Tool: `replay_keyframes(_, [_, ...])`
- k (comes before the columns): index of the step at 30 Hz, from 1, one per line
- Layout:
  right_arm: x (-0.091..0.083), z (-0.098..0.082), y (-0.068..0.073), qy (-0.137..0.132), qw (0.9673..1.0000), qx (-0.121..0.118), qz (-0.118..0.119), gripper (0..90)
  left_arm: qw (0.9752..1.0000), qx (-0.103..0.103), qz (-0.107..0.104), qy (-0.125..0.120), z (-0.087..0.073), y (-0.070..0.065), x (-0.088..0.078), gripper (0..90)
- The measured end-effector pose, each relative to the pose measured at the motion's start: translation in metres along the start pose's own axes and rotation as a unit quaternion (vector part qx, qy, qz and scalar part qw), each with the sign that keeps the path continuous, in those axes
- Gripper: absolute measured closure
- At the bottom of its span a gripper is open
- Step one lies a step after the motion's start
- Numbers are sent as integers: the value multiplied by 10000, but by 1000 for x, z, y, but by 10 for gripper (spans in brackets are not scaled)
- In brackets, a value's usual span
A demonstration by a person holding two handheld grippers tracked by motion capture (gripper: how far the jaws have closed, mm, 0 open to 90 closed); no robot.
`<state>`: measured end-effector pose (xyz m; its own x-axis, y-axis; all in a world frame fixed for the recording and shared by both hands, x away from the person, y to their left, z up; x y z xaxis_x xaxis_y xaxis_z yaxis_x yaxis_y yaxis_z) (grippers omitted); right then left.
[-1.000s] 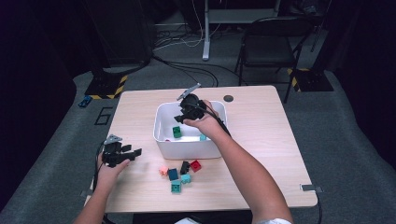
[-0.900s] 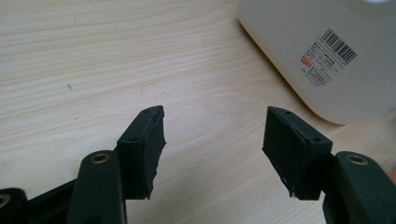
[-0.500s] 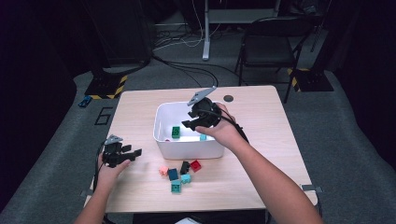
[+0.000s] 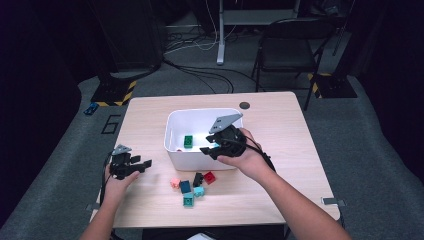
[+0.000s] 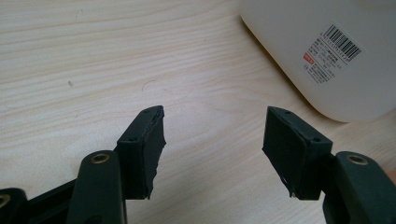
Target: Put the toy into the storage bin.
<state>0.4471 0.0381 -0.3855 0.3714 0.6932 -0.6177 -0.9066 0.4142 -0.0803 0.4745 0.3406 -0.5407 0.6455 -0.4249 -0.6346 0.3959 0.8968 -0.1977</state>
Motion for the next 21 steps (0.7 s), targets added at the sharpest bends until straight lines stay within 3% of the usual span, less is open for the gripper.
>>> replay_keyframes(9, [4,-18,16,-7,9999,-156,-21,543,10000,-20,13,-43,0,1,1,381])
replay_keyframes(21, [25,-55,28,69,9999,107,73,544,10000,-17,5,-15,0,1,0,381])
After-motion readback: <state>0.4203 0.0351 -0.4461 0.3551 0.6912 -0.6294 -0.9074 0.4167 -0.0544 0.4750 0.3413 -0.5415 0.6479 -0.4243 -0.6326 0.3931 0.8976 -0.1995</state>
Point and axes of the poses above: each handheld gripper's, and its own axes: x roughly forward along the jaws, z roughly out of its top, y roughly to its left, the point moved 7 cm from there along x, roughly forward along the jaws, and after that the axes turned 2 degrees about -x, right-handed, at the moved point
